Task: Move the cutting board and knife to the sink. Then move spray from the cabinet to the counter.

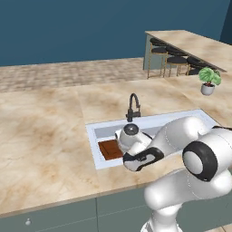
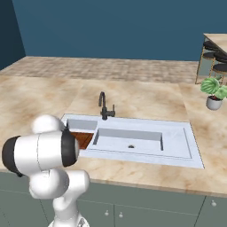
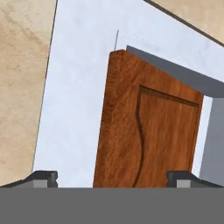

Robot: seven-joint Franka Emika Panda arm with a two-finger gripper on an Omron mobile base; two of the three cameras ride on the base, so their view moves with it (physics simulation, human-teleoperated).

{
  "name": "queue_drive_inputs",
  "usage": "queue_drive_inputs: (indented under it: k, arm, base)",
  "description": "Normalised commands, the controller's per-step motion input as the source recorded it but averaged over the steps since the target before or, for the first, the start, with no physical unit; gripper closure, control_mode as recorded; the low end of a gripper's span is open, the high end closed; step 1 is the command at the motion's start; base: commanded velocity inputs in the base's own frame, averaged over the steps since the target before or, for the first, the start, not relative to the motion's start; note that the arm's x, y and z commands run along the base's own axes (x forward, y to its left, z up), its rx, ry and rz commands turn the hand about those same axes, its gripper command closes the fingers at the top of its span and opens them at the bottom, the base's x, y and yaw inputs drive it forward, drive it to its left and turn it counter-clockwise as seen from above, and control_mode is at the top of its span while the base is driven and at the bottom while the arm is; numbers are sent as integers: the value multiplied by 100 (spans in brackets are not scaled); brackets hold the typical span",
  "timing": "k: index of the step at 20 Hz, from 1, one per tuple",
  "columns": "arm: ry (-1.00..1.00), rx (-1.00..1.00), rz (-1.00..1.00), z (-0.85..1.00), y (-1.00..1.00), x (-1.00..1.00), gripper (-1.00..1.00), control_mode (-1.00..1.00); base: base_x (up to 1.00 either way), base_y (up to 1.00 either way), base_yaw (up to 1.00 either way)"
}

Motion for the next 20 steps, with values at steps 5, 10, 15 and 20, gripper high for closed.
queue_drive_inputs:
  k: [5, 10, 15, 20]
  arm:
    - [19, -12, 0, 41, 0, -9, -100, -100]
    - [20, -9, 0, 39, 0, -15, -100, -100]
    - [10, -1, -1, 27, 0, -38, -100, -100]
    - [1, 0, -13, 18, 0, -51, -100, -100]
  base:
    - [0, 0, 0]
    - [0, 0, 0]
    - [0, 0, 0]
    - [0, 0, 0]
